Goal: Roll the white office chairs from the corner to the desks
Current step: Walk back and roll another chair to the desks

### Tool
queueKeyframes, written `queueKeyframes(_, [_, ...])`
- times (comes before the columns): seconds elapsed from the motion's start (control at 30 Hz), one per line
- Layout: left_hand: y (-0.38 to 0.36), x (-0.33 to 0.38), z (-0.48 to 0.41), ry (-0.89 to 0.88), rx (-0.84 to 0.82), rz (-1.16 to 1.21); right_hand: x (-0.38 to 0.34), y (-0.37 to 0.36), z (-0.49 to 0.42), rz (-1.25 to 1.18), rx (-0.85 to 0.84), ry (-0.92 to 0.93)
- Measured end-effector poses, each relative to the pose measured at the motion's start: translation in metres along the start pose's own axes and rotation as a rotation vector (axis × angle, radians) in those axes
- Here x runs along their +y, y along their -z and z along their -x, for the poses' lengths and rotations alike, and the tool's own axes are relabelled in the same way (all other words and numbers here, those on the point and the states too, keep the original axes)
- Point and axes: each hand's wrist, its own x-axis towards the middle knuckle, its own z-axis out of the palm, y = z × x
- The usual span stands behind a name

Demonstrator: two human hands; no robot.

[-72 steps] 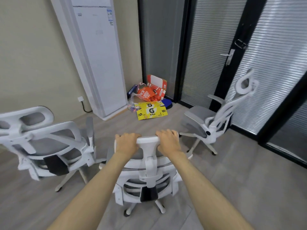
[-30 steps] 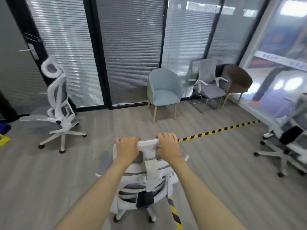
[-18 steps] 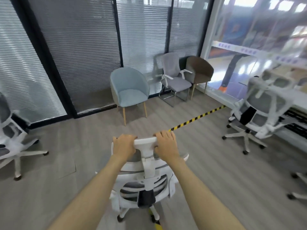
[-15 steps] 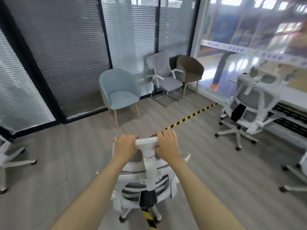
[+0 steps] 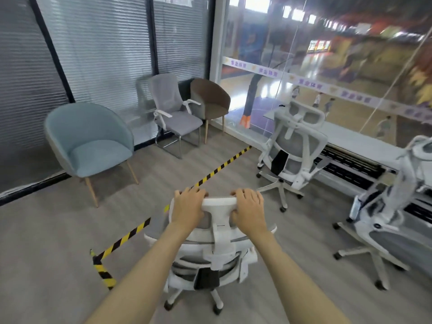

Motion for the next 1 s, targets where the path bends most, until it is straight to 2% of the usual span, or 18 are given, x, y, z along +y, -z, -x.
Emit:
queueKeyframes(0.33, [-0.062, 0.068, -0.187, -0.225, -0.129, 0.036, 0.121, -0.007, -0.120, 0.118, -0.037, -0.145])
queueKeyframes(0.5, [-0.093, 0.104, -0.276, -0.294, -0.129, 0.011, 0.181, -0.016, -0.180, 0.195, 0.041, -0.170])
queueKeyframes(0.73, [-0.127, 0.152, -0.372, -0.227, -0.169, -0.036, 0.240, -0.021, -0.247, 0.229, 0.047, -0.227])
queueKeyframes(1.0, [-0.148, 0.170, -0.427, -0.188, -0.204, 0.110, 0.278, -0.038, -0.315, 0.148, 0.058, -0.282])
